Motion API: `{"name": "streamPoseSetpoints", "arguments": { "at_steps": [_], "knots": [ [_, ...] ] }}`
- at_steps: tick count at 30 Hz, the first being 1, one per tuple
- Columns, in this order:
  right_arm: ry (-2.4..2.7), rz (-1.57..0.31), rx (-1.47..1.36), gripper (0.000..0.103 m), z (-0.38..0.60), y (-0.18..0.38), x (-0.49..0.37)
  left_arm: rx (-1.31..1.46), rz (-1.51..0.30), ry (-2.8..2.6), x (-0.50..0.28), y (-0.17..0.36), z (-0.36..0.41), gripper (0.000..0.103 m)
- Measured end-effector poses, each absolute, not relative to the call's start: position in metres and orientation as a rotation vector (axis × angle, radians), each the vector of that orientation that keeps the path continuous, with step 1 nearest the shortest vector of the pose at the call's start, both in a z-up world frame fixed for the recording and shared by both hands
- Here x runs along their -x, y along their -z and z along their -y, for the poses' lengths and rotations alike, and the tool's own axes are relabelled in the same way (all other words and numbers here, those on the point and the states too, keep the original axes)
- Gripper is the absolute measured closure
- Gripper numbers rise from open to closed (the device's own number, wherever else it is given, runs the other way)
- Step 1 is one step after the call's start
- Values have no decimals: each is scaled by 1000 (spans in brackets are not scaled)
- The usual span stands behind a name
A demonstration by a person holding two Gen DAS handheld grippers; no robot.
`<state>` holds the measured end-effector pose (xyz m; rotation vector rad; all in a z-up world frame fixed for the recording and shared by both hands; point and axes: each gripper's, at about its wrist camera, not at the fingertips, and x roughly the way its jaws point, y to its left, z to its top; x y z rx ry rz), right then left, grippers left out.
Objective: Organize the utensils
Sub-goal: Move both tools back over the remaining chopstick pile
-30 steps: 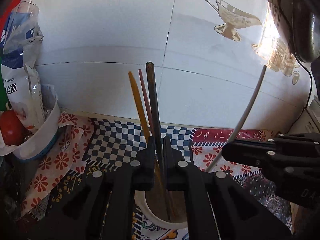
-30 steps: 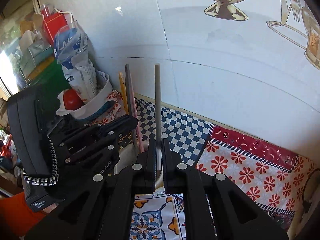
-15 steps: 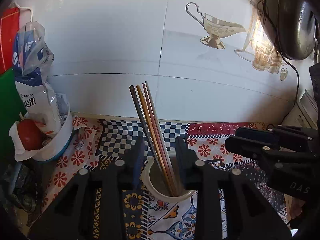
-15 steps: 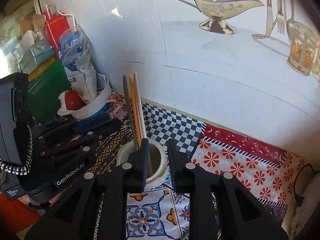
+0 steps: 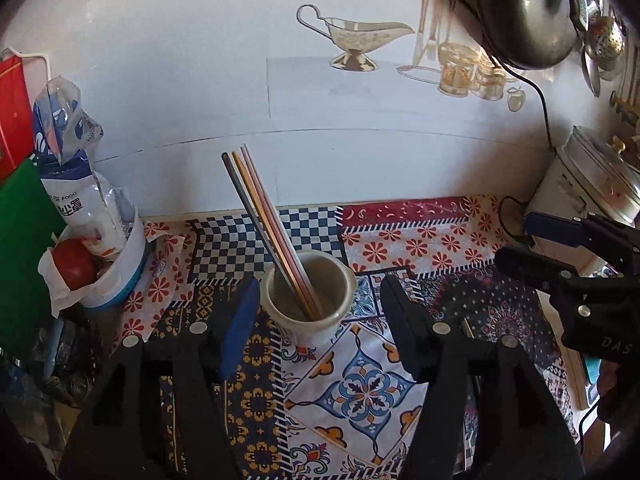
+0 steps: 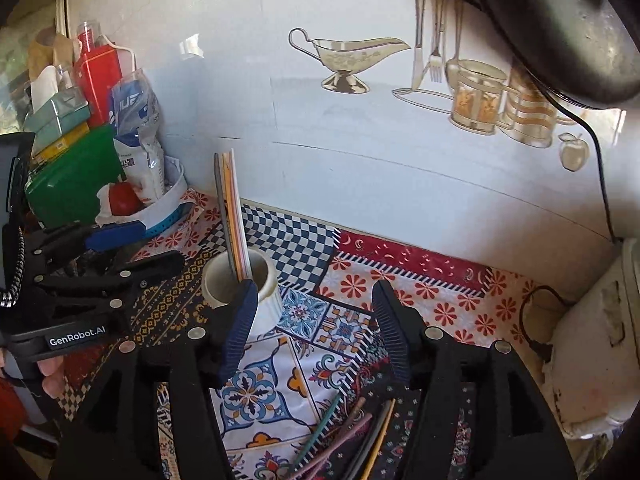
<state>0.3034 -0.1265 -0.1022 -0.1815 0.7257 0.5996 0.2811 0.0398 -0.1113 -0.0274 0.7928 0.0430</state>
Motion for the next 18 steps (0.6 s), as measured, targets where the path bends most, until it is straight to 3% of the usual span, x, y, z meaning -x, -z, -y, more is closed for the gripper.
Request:
{"name": "streamPoseSetpoints", "arguments": {
  "at_steps": [8, 18],
  "knots": [
    [-484, -784, 181, 46, 178, 120, -281, 20, -908, 29, -280, 145, -8, 42],
    [-308, -967, 132, 46, 252, 183, -274, -62, -1060, 143, -270, 196, 39, 42]
  ]
}}
